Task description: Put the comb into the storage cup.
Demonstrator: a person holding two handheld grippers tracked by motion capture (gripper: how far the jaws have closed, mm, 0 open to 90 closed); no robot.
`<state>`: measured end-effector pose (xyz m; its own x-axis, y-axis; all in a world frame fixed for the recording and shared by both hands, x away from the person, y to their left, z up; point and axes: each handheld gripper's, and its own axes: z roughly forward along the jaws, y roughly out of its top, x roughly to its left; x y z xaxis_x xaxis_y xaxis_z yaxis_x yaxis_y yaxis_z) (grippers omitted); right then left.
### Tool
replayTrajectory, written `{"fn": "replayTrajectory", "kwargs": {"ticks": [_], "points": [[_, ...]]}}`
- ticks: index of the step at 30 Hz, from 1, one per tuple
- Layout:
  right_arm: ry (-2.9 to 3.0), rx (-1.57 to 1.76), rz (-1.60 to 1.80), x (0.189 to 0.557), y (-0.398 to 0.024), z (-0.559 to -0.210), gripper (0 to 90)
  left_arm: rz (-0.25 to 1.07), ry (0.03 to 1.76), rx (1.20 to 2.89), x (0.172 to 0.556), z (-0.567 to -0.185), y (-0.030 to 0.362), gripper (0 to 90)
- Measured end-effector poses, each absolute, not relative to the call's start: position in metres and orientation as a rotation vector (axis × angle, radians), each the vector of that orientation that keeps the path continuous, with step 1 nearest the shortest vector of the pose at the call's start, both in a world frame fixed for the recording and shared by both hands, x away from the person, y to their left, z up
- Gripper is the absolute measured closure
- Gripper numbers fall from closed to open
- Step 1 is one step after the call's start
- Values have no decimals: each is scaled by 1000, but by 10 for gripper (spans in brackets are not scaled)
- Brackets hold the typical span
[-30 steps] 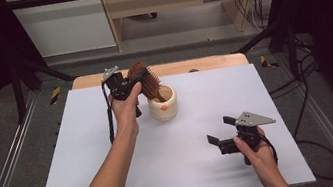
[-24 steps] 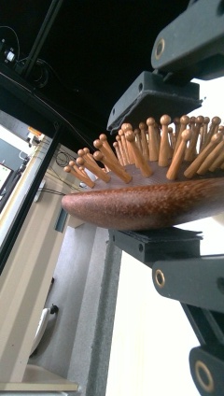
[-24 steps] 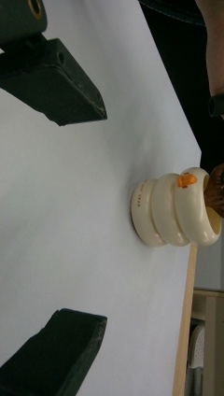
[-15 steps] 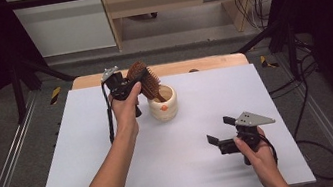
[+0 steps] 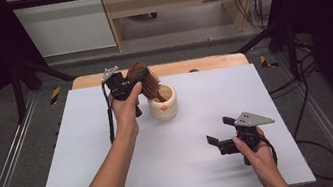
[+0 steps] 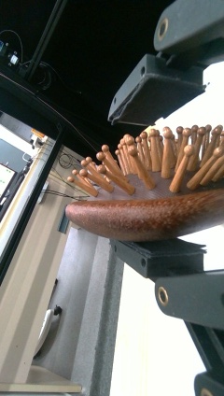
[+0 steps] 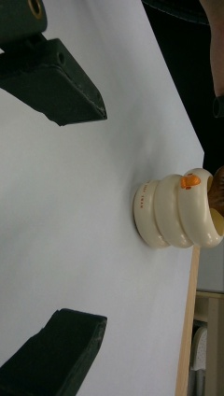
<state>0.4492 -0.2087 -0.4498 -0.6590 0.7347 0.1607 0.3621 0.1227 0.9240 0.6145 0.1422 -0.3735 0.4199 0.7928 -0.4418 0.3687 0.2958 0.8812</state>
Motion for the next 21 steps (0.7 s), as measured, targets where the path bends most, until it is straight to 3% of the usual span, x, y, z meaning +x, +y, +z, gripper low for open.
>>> {"fn": "replayTrajectory", "kwargs": {"ticks": [21], "points": [[2074,1068,1549,449,-208,-450,38,389,1171,1305,614,-375,143,282]]}}
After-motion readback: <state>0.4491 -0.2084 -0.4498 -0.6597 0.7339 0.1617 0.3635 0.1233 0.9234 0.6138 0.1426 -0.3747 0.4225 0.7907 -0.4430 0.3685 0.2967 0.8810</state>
